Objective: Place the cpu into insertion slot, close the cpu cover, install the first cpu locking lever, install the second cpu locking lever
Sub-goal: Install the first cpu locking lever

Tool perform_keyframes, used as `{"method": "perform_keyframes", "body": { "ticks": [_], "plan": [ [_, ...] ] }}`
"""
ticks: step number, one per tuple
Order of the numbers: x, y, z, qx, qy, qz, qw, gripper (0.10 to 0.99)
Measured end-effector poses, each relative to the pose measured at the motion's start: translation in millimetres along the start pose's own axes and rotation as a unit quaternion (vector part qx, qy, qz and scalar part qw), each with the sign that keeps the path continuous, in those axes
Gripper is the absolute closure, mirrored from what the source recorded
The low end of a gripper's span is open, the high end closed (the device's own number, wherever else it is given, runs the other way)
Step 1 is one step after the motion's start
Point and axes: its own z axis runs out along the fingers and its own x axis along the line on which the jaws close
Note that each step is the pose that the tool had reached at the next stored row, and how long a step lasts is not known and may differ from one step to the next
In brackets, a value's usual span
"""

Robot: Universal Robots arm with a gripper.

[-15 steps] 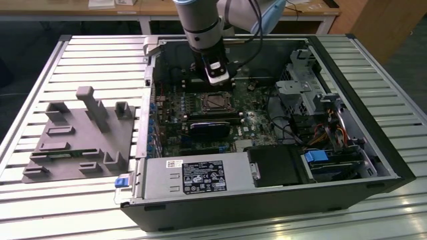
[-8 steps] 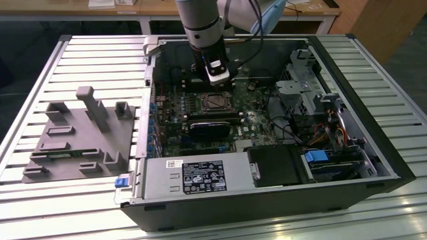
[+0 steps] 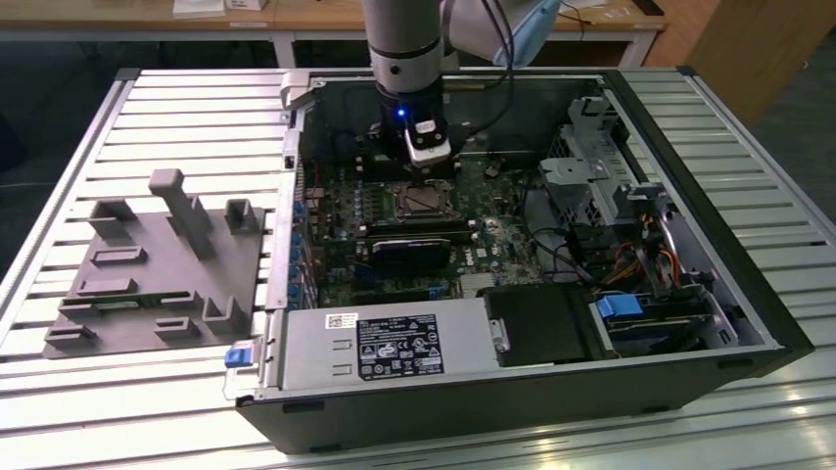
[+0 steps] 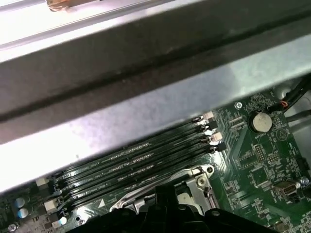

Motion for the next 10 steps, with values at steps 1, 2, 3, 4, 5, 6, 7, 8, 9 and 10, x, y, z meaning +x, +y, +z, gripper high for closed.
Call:
{"method": "perform_keyframes", "body": {
  "ticks": [1,2,3,4,5,6,7,8,9,10],
  "plan": [
    [-0.2,-0.5,0.0,0.0003,-0.0002,0.0,1.0,0.984],
    [-0.5,-1.1,0.0,0.0007,-0.0003,0.0,1.0,0.984],
    [-0.8,-2.0,0.0,0.0012,-0.0005,0.0,1.0,0.984],
    [-1.2,-2.9,-0.1,0.0017,-0.0007,0.0,1.0,0.984],
    [-1.7,-3.9,-0.1,0.0021,-0.0009,0.0,1.0,0.984],
    [-2.2,-5.1,-0.2,0.0026,-0.0011,0.0,1.0,0.984],
    [-2.7,-6.3,-0.3,0.003,-0.0013,0.0,1.0,0.984],
    [-3.2,-7.7,-0.4,0.0033,-0.0014,0.0,1.0,0.984],
    [-3.9,-9.3,-0.5,0.0037,-0.0015,-0.001,1.0,0.984],
    [-4.7,-11.2,-0.6,0.0038,-0.0016,-0.001,1.0,0.984]
  ]
}}
